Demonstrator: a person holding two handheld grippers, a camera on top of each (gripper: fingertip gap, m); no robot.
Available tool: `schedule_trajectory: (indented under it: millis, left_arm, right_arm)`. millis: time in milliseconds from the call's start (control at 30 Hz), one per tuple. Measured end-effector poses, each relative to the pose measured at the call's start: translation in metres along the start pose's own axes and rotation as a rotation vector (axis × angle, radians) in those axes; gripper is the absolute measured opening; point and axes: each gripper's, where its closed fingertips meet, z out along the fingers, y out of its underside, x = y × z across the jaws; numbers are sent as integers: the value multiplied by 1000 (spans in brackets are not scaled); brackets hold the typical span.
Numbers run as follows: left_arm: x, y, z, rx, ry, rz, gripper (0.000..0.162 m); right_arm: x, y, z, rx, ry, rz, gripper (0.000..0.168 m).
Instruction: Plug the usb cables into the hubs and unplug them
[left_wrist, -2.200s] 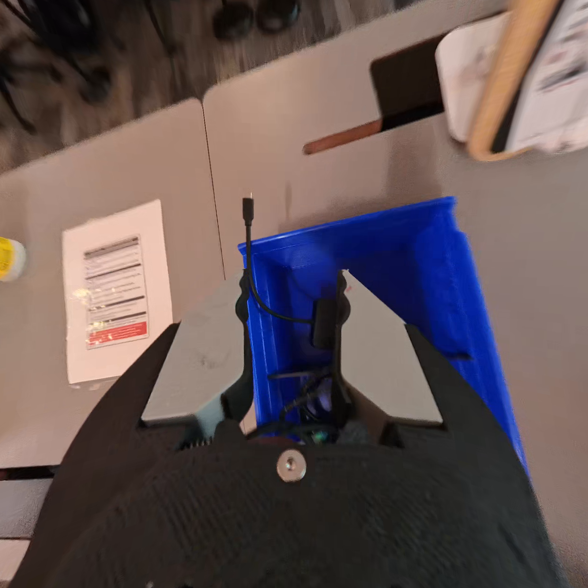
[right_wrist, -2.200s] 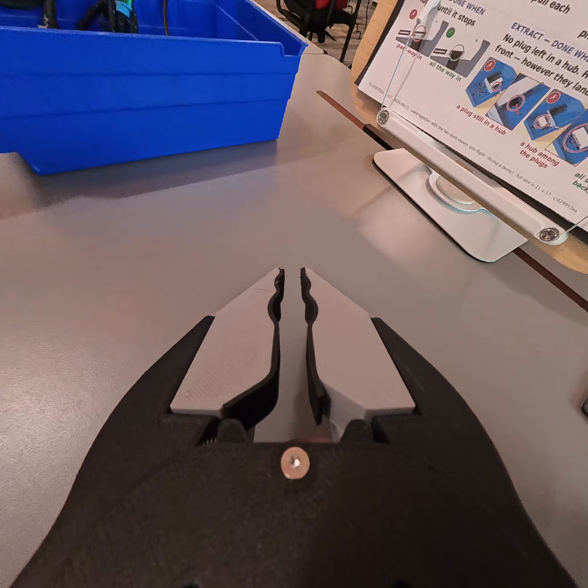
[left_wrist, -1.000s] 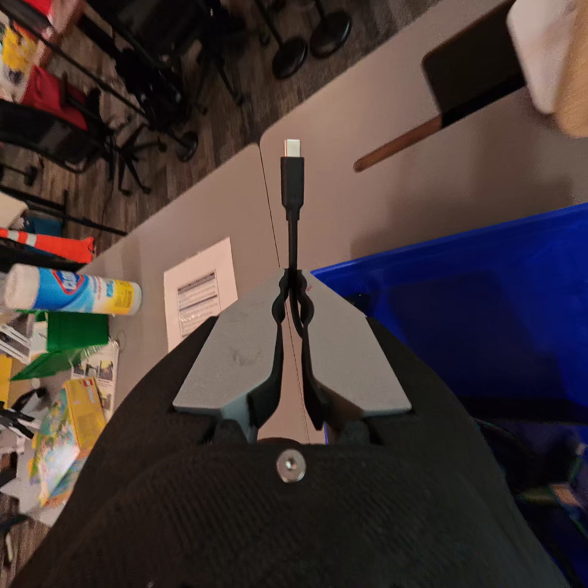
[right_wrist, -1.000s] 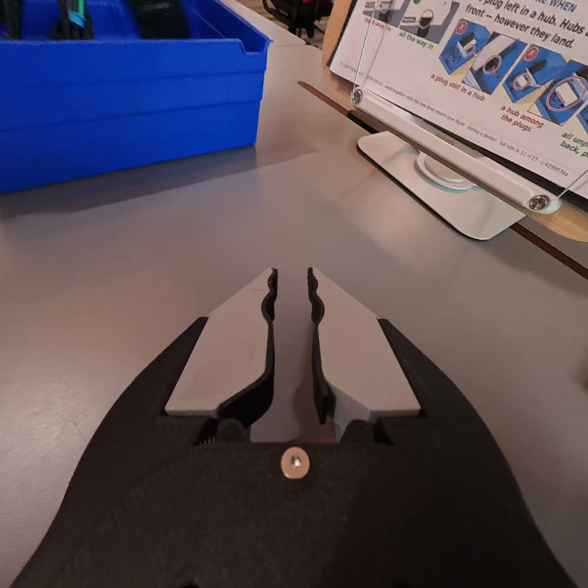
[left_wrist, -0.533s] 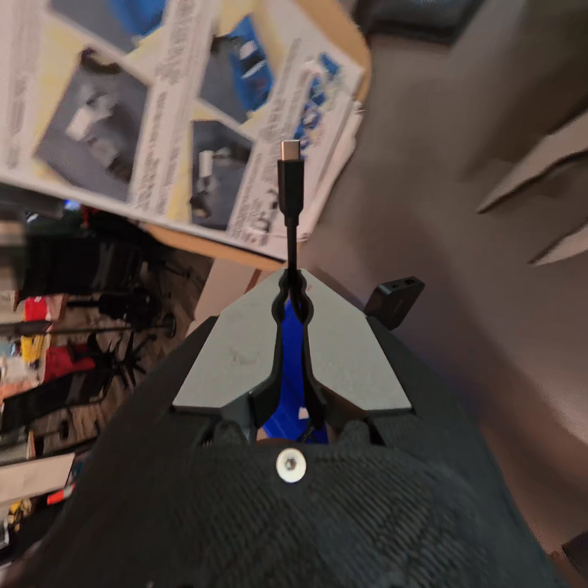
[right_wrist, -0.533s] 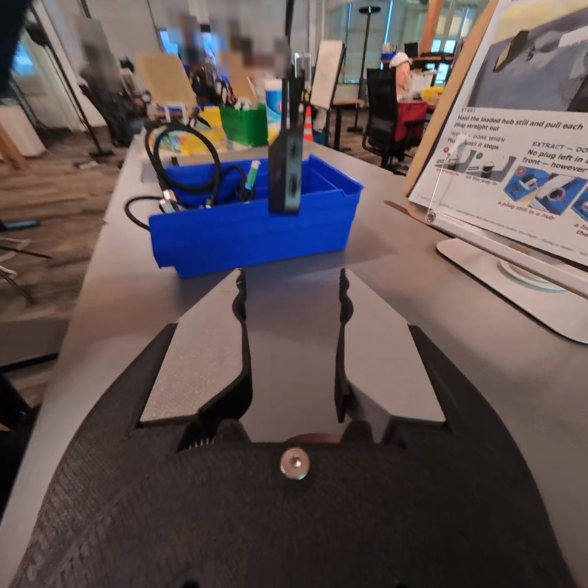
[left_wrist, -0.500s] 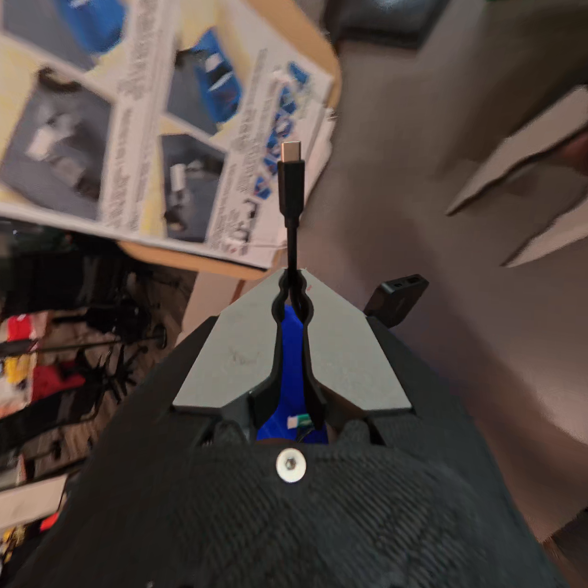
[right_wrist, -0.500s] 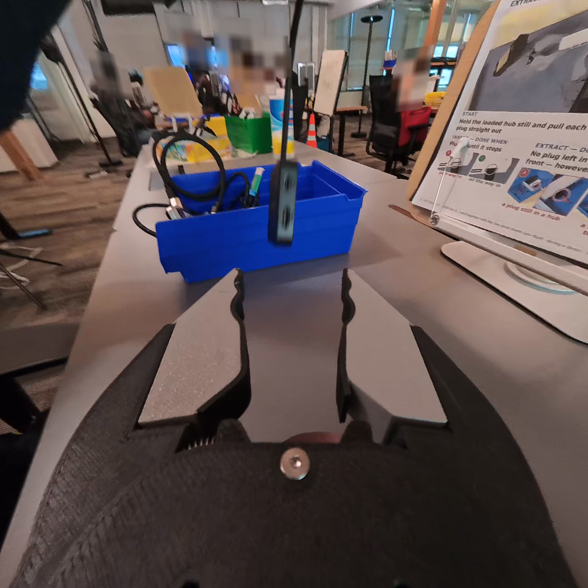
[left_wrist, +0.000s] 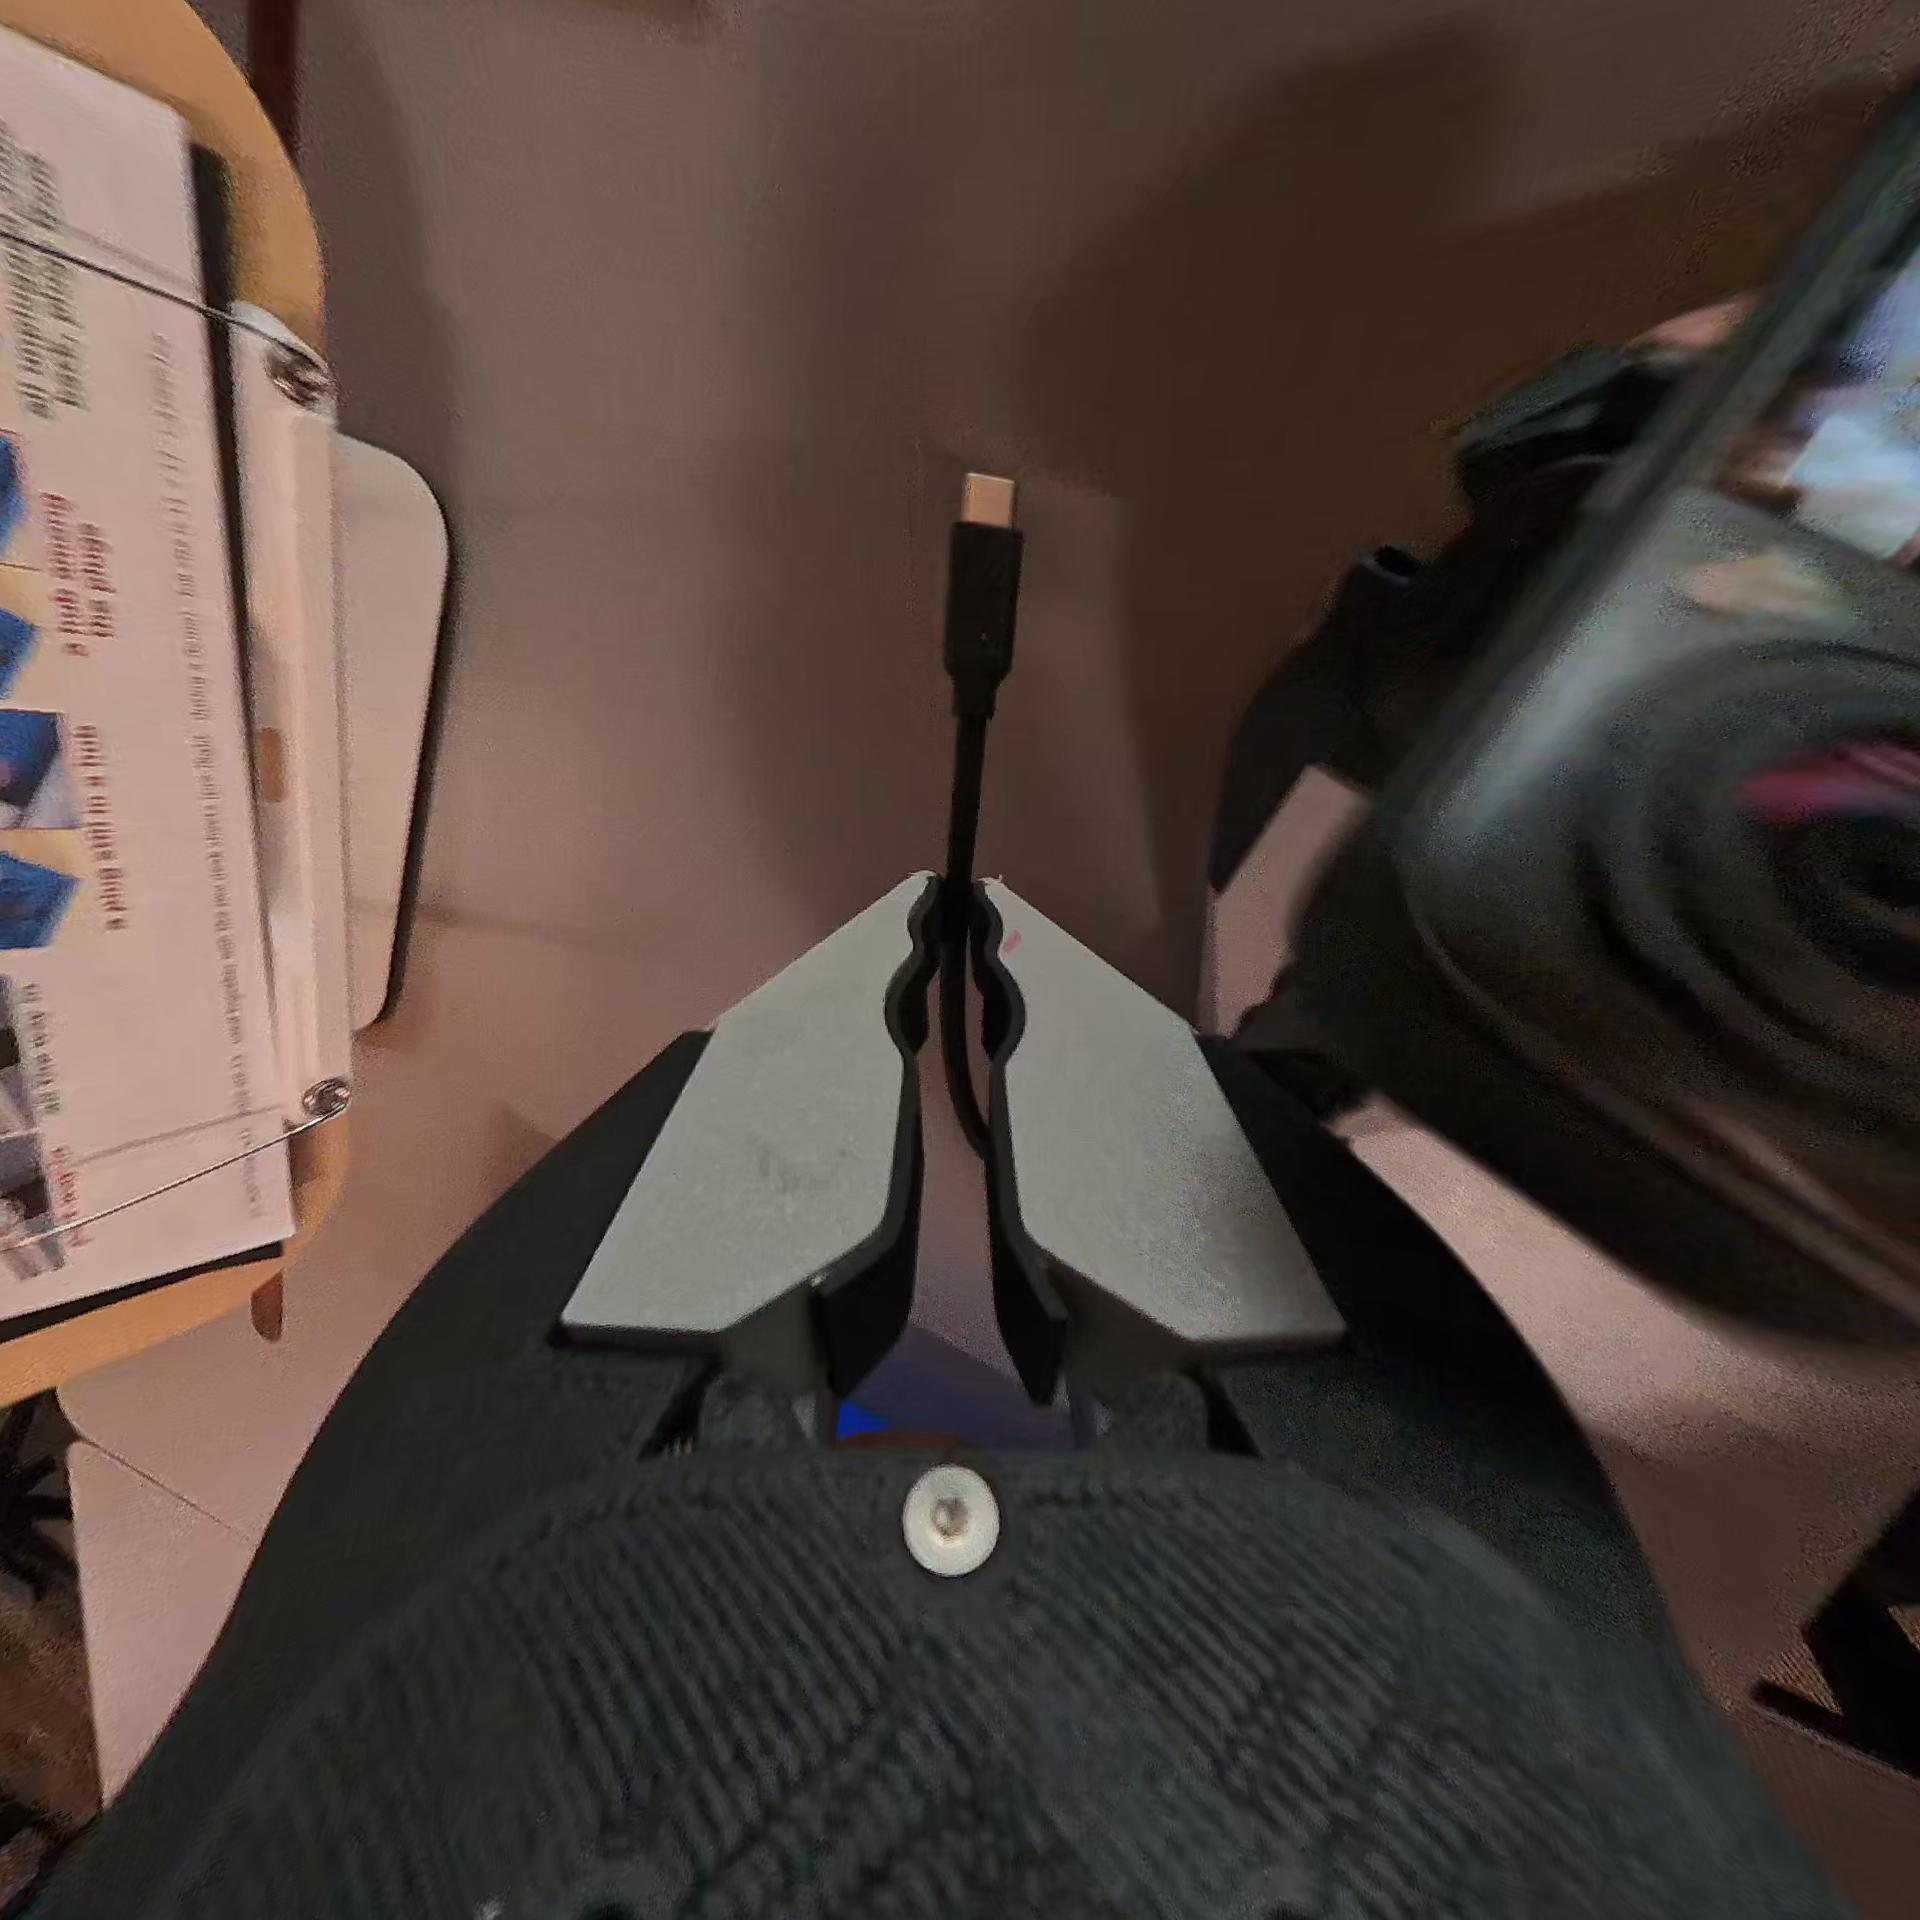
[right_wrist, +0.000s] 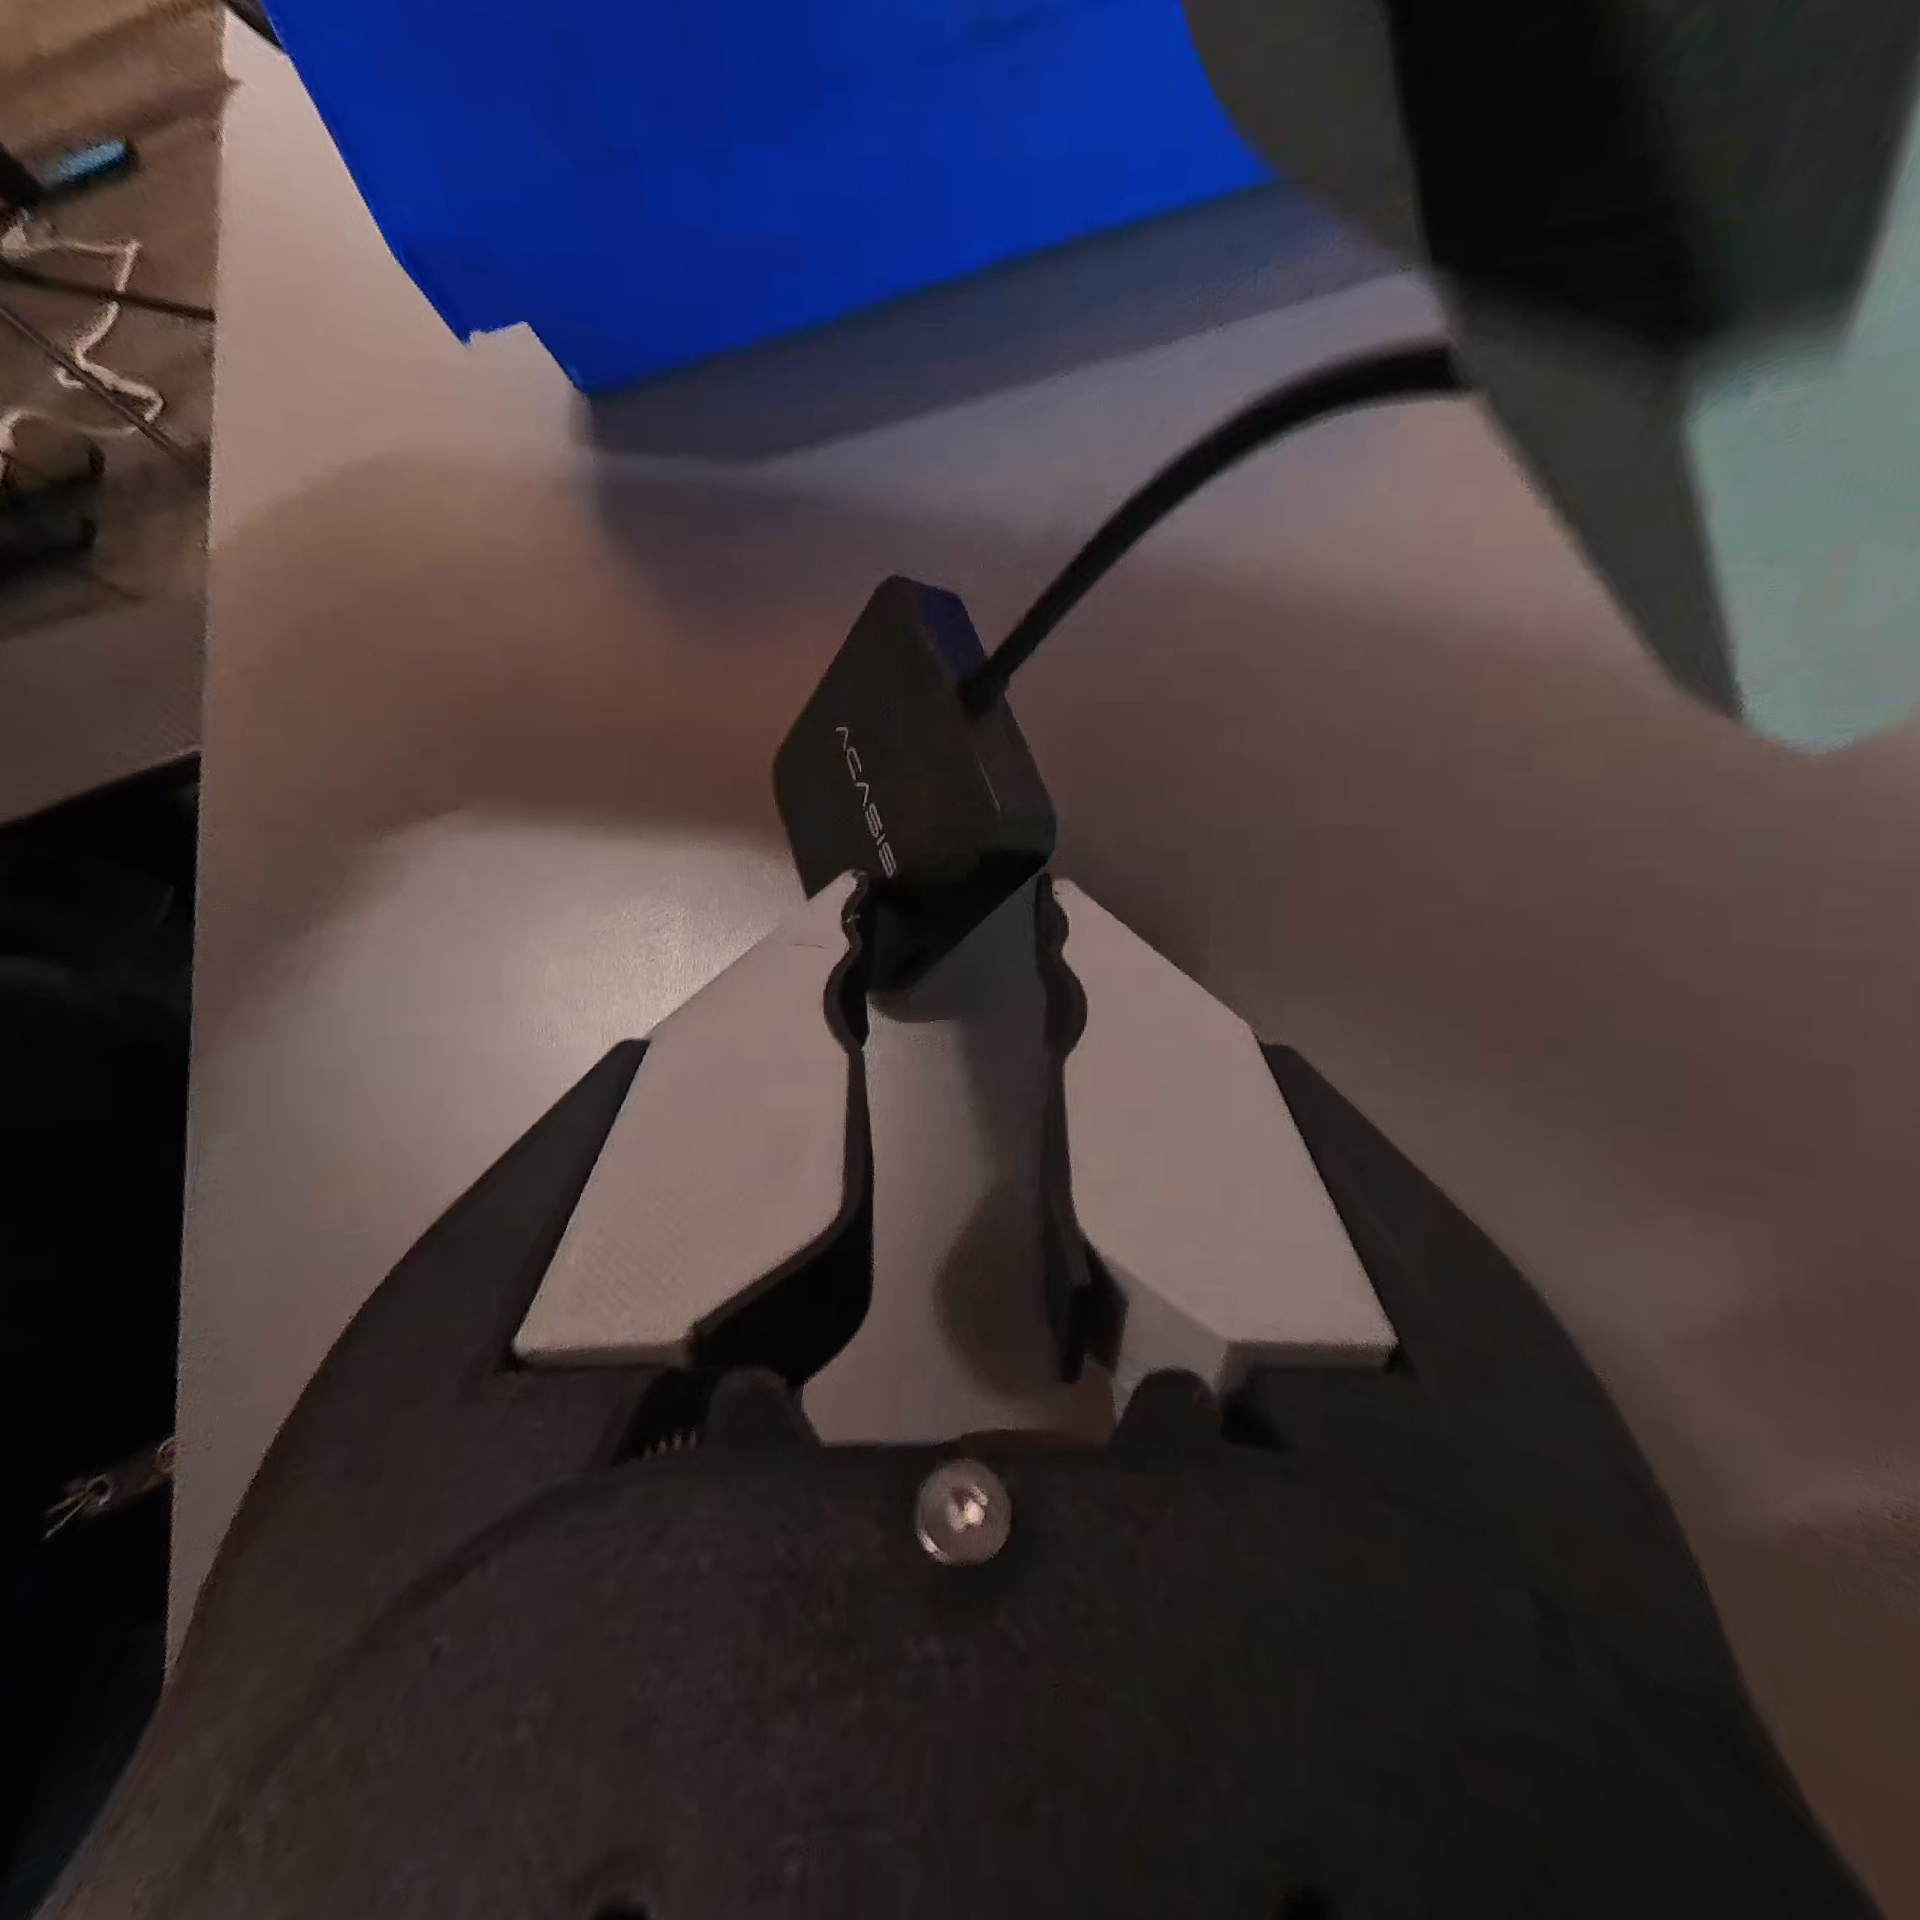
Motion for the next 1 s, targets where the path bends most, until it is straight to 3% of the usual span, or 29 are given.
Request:
schedule_trajectory:
  millis: [33, 100, 200, 300, 400, 533, 733, 767, 867, 1000]
  left_arm:
    - [-1, 2, 12, -18, -2, -1, 3]
    - [-1, 4, 31, -34, 28, -40, 5]
    - [-13, 11, 36, -45, 37, -159, 47]
    - [-33, 23, 12, -1, -13, -260, 66]
    - [-49, 57, -26, -9, -93, -345, 67]
    - [-49, 134, -61, -127, -174, -475, 59]
    - [-80, 213, -43, -263, -285, -623, 42]
    - [-87, 218, -36, -266, -277, -651, 52]
    - [-99, 222, -28, -264, -231, -737, 57]
    - [-112, 235, -38, -348, -343, -660, 61]
  right_arm:
    - [0, 2, -1, -13, -1, 1, 30]
    - [3, 5, -7, -31, 15, -12, 28]
    - [19, 7, -20, -27, 102, -39, 28]
    - [24, -2, -29, 40, 105, 1, 30]
    - [29, -6, -33, 67, 134, 13, 31]
    - [33, -9, -32, 74, 181, -10, 29]
    - [30, -11, -24, 64, 218, -53, 29]
    - [31, -10, -23, 60, 230, -58, 29]
    - [33, -7, -22, 53, 238, -51, 29]
    - [39, -4, -24, 51, 246, -26, 29]
